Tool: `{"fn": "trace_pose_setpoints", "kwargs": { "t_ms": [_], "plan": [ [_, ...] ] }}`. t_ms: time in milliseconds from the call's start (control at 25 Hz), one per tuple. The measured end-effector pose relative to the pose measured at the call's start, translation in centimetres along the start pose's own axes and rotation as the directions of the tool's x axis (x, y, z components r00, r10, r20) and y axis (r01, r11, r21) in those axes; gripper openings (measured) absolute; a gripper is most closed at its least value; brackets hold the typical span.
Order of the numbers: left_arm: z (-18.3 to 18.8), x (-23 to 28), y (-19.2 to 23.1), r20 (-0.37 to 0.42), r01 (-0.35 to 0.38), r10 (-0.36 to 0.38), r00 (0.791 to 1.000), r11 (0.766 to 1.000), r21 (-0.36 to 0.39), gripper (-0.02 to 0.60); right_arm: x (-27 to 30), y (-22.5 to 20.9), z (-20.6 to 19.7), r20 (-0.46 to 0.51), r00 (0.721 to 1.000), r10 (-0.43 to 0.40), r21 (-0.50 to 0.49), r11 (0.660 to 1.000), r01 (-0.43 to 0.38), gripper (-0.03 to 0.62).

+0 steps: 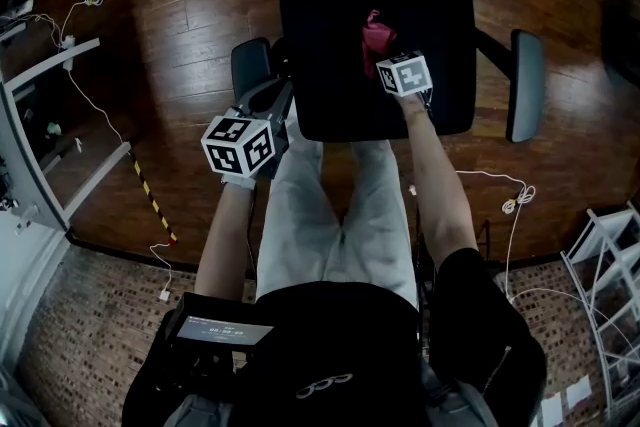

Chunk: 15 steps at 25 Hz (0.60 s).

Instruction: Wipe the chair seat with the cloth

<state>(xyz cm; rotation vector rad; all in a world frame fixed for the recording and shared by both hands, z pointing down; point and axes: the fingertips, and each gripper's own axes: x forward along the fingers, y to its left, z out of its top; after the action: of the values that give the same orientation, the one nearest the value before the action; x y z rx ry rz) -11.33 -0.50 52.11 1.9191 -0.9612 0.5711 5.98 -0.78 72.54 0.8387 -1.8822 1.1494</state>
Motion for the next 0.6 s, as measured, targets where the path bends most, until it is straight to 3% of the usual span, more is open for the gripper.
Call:
{"fn": "trace_pose_setpoints", "kwargs": {
  "t_ms": [320, 600],
  "plan": [
    [0.0, 0.1, -0.1, -0.008, 0.002, -0.002, 1.000, 1.000, 0.004, -0.006, -5.6, -8.8, -2.6, 0.025, 0.988, -0.155, 0.049, 0.987, 0.154, 0.069],
    [0.0, 0.3, 0.4, -0.015, 0.005, -0.005, 1.000, 1.000, -0.003, -0.006, -10.5, -14.8, -4.2, 0.024, 0.948, -0.316, 0.085, 0.946, 0.314, 0.071]
  ]
}}
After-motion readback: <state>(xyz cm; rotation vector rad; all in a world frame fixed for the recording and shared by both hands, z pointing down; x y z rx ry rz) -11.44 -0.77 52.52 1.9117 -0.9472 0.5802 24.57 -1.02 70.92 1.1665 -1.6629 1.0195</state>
